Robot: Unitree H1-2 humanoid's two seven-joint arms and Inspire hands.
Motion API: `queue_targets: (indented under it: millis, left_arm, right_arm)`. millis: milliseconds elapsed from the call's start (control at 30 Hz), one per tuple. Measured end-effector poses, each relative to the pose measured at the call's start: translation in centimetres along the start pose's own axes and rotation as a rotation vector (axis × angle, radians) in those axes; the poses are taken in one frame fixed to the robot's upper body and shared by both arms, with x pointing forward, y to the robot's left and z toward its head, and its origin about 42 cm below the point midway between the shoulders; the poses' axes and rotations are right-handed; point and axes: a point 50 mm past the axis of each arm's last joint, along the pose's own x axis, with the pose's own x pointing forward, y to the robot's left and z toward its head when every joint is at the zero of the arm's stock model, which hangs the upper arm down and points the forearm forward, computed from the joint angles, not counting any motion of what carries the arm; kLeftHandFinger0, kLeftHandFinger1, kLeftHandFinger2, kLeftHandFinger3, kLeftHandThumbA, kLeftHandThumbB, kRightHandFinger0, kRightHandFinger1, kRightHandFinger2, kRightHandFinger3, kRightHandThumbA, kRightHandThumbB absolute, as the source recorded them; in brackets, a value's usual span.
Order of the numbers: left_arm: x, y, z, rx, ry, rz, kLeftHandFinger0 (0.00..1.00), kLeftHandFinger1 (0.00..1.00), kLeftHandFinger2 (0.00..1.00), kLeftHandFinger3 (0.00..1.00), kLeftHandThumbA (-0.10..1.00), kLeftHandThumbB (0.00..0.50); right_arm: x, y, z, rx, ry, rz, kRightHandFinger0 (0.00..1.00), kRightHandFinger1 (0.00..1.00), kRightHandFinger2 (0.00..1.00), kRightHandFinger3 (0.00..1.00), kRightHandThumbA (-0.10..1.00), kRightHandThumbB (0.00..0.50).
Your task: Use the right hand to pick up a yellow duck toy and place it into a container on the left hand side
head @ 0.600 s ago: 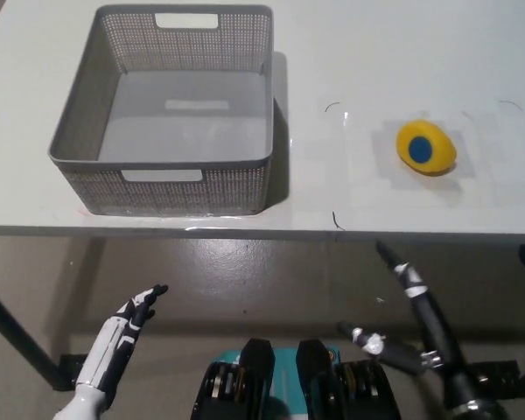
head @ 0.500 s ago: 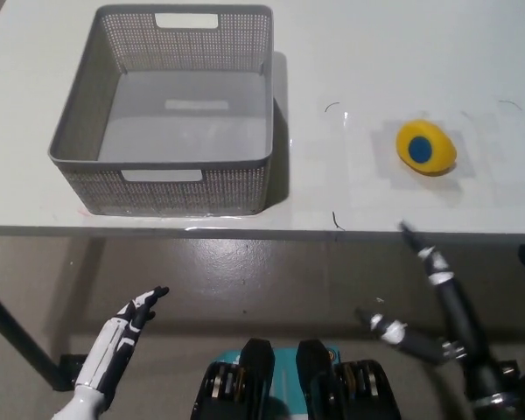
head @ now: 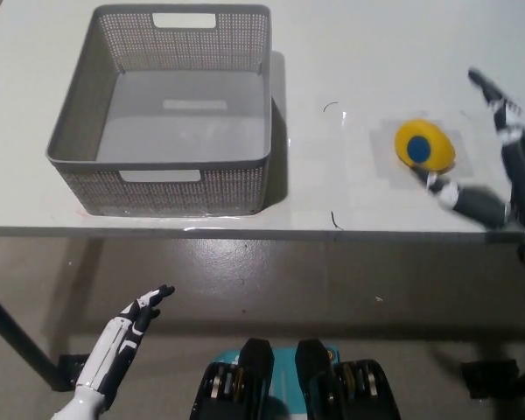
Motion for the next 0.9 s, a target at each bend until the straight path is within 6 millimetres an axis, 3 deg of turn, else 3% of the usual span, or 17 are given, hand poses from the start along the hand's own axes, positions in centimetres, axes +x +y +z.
queue_targets:
  millis: [133, 200, 233, 367, 533, 600, 633, 767, 900]
  left_arm:
    - [-0.3, -0.1, -0.2, -0.002, 0.006, -0.002, 1.0, 1.0, 1.0, 1.0, 1.0, 0.304]
    - [-0.5, -0.1, -0.3, -0.002, 0.007, -0.003, 1.0, 1.0, 1.0, 1.0, 1.0, 0.306]
    - [-0.6, -0.2, -0.3, -0.002, 0.009, -0.004, 1.0, 1.0, 1.0, 1.0, 1.0, 0.306]
    - [-0.7, -0.2, -0.4, 0.0, 0.01, -0.006, 1.0, 1.0, 1.0, 1.0, 1.0, 0.309]
    - [-0.7, -0.2, -0.4, 0.001, 0.01, -0.009, 1.0, 1.0, 1.0, 1.0, 1.0, 0.326]
    - [-0.7, -0.2, -0.4, 0.002, 0.011, -0.01, 1.0, 1.0, 1.0, 1.0, 1.0, 0.317]
    - [-0.7, -0.2, -0.4, 0.002, 0.011, -0.01, 1.0, 1.0, 1.0, 1.0, 1.0, 0.318]
    - [-0.7, -0.2, -0.4, 0.003, 0.01, -0.011, 1.0, 1.0, 1.0, 1.0, 1.0, 0.32]
    - [-0.7, -0.2, -0.4, 0.004, 0.009, -0.012, 1.0, 1.0, 1.0, 1.0, 1.0, 0.326]
  right_arm:
    - [4.2, -1.4, -2.2, -0.089, 0.064, 0.048, 1.0, 1.0, 1.0, 1.0, 0.62, 0.359]
    - [5.6, -1.7, -3.0, -0.123, 0.093, 0.077, 1.0, 1.0, 1.0, 1.0, 0.69, 0.383]
    - [6.7, -2.0, -3.3, -0.148, 0.103, 0.099, 1.0, 1.0, 1.0, 1.0, 0.75, 0.423]
    - [10.2, -1.8, -4.2, -0.241, 0.168, 0.222, 1.0, 1.0, 1.0, 1.0, 0.8, 0.497]
    - [14.0, -1.2, -5.2, -0.33, 0.272, 0.37, 1.0, 1.0, 1.0, 1.0, 0.8, 0.5]
    - [14.7, -1.1, -5.5, -0.345, 0.307, 0.41, 1.0, 1.0, 1.0, 1.0, 0.81, 0.5]
    - [15.1, -1.0, -5.7, -0.354, 0.334, 0.438, 1.0, 1.0, 1.0, 1.0, 0.89, 0.5]
    - [16.3, -1.3, -6.5, -0.346, 0.431, 0.526, 1.0, 1.0, 1.0, 1.0, 0.99, 0.5]
    - [16.4, -1.3, -6.9, -0.313, 0.487, 0.588, 1.0, 1.0, 1.0, 1.0, 1.0, 0.5]
